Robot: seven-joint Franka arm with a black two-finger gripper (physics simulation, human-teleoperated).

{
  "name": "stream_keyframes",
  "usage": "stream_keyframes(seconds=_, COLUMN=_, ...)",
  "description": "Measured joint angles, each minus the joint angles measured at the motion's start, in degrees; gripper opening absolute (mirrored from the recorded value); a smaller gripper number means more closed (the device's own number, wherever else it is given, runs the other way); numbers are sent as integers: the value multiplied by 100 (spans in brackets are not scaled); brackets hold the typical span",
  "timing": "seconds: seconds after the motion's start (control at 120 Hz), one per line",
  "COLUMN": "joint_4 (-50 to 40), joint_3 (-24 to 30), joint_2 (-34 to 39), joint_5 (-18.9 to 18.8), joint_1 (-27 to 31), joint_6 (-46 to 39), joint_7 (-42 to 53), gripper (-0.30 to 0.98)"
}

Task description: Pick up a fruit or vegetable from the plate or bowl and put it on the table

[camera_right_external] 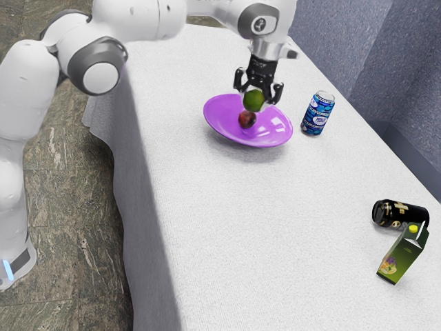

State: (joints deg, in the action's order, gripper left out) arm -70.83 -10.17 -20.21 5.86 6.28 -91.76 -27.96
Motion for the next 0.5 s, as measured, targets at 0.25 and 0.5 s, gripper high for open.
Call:
stream_keyframes(seconds=0.25, joint_4=-3, joint_3=1908, joint_2=1, joint_5=-685, joint_1=-291, joint_6=616, joint_7=-301, gripper=28)
stream_keyframes(seconds=0.5, joint_4=-185, joint_3=2204, joint_2=-81, joint_5=-866, joint_1=-263, joint_6=112, joint_7=-536, gripper=57)
